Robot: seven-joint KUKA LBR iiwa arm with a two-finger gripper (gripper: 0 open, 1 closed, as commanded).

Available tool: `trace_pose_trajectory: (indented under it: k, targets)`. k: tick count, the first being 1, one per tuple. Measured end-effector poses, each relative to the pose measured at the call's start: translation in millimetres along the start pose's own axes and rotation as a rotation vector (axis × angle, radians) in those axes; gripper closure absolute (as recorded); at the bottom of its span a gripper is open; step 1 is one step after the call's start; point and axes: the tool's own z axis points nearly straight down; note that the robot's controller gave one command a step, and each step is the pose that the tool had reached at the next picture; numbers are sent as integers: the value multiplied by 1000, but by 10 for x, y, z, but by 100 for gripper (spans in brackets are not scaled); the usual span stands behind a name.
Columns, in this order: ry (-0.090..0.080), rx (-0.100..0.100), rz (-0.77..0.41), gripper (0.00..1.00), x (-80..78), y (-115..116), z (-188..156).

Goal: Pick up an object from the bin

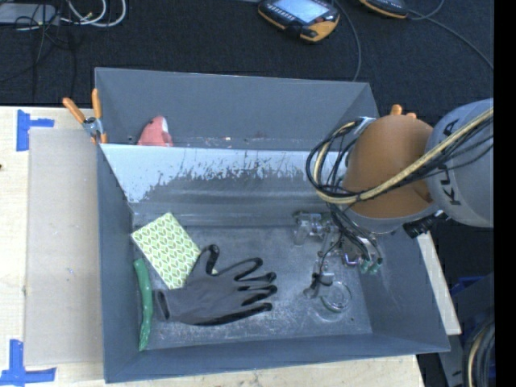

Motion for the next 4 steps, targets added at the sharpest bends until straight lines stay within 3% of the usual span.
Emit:
trace_pose_trajectory:
  k: [1, 2, 3, 4]
  targets:
    - [-7, 0, 0, 0, -16, 0, -43]
    - [-10, 1, -53, 0, 157, 79, 384]
    - [2, 0, -67, 0, 221, 90, 752]
    - [-4, 2, -240, 0, -154, 415, 392]
